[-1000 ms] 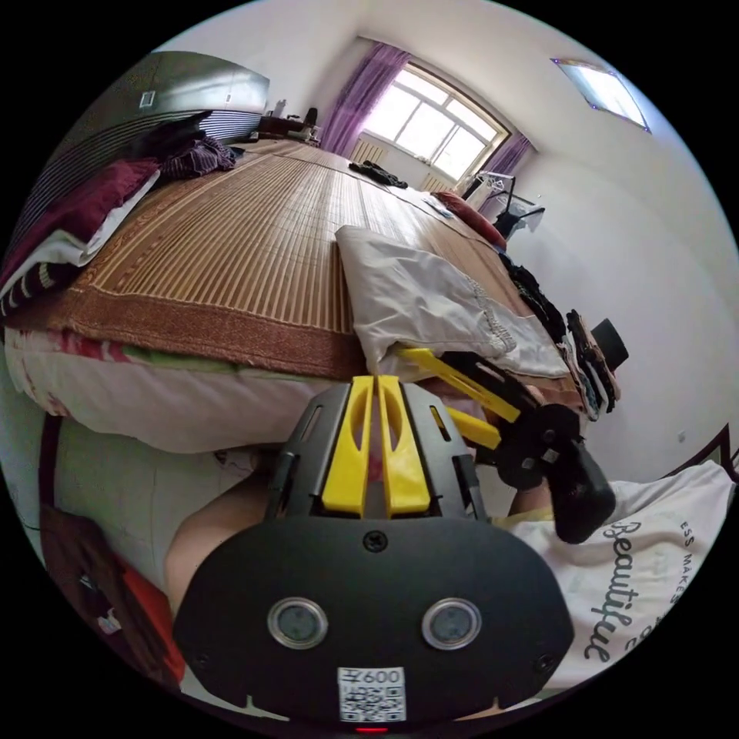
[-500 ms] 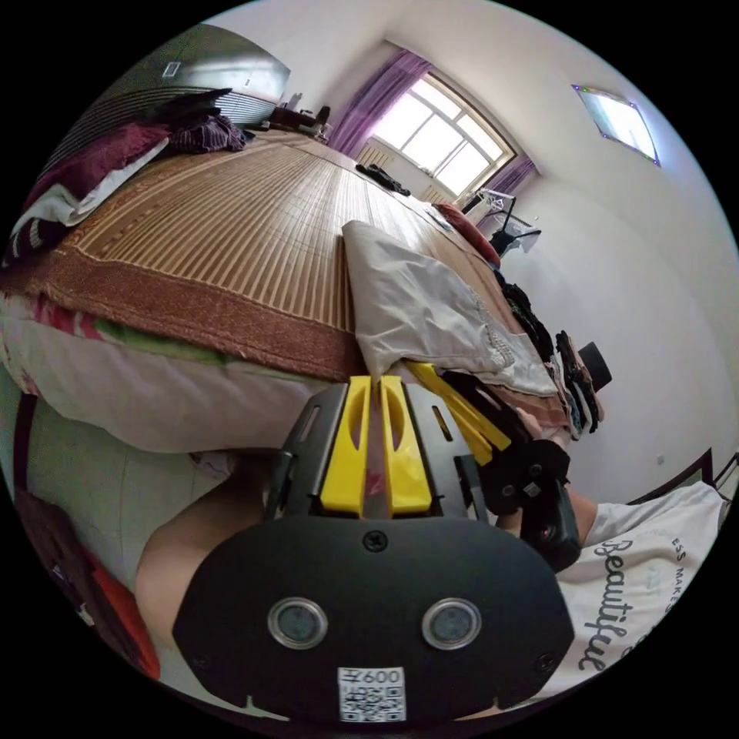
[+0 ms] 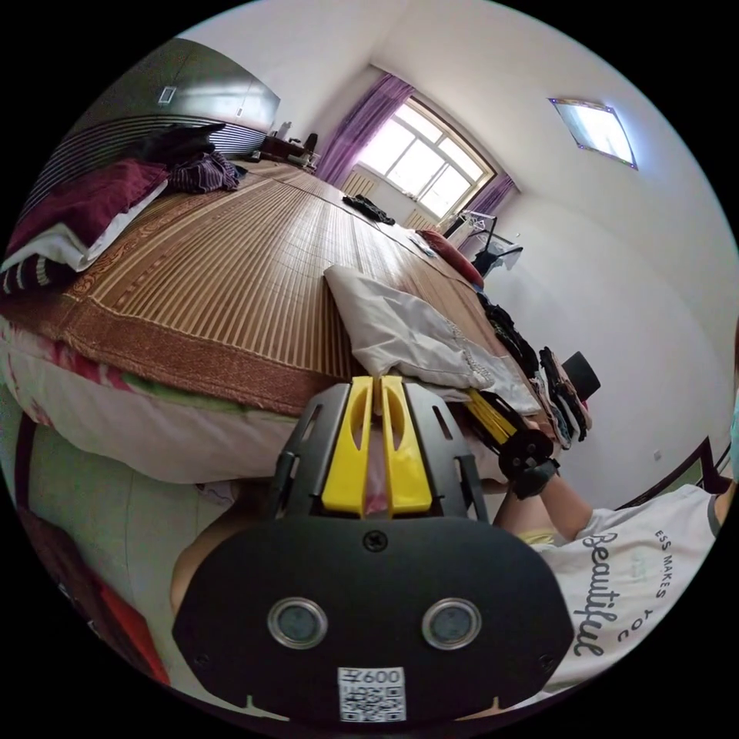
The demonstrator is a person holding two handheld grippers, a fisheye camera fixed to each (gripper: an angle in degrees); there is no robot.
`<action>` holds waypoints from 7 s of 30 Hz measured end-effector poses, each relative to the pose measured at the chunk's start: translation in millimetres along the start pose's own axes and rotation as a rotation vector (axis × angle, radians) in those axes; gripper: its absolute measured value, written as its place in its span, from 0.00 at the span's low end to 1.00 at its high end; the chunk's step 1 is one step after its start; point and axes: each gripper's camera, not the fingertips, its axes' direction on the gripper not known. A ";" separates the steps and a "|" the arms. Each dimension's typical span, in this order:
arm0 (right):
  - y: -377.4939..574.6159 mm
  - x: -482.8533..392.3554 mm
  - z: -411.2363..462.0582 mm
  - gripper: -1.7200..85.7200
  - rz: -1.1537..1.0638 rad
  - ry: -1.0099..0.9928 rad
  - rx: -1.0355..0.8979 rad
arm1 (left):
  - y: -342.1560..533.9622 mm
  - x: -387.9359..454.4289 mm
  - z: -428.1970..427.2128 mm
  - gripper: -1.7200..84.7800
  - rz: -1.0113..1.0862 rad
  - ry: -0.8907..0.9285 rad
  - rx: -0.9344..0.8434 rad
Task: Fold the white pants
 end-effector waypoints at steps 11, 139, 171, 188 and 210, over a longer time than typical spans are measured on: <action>118.9 38.5 51.3 0.01 -0.072 -0.025 -0.358 | 12.9 -22.8 3.8 0.04 -0.067 -0.070 0.020; -280.0 347.3 -118.2 0.01 0.740 -0.814 -0.154 | -141.7 8.9 458.4 0.02 0.460 -0.287 -0.349; -182.1 304.3 -303.6 0.01 1.141 -0.778 0.055 | 124.0 -76.7 326.8 0.10 -0.016 -0.358 0.012; -194.3 239.5 -290.9 0.01 0.813 -0.756 -0.092 | 221.6 -9.4 410.4 0.05 0.372 -0.568 -0.112; -132.9 222.5 -265.1 0.01 0.960 -0.757 -0.045 | 218.9 79.6 337.0 0.03 0.568 -0.865 -0.221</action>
